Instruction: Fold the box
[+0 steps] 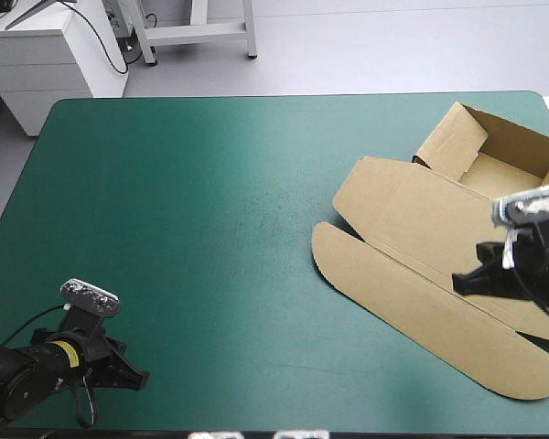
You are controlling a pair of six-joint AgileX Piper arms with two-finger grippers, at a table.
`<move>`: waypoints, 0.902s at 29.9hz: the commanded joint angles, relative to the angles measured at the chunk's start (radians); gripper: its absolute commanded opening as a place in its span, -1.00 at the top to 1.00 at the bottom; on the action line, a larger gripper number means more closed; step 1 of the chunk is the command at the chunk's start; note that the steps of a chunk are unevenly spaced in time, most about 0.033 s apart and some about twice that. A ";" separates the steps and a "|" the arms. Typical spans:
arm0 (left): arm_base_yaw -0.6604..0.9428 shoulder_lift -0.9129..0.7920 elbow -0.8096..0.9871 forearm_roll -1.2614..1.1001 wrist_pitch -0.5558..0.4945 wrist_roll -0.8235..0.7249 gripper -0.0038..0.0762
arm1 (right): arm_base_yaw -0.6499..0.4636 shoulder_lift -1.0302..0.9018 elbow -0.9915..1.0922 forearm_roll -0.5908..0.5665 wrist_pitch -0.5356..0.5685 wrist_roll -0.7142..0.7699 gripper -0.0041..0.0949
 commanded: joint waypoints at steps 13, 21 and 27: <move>0.000 0.007 0.083 -0.103 -0.193 0.007 0.92 | 0.002 -0.468 0.492 0.056 -0.091 -0.087 0.93; 0.000 -0.036 0.128 -0.105 -0.246 0.009 0.92 | 0.002 -0.655 0.596 0.130 -0.133 -0.098 0.93; 0.000 -0.083 0.117 -0.156 -0.205 0.009 0.92 | 0.002 -0.705 0.597 0.132 -0.032 -0.062 0.93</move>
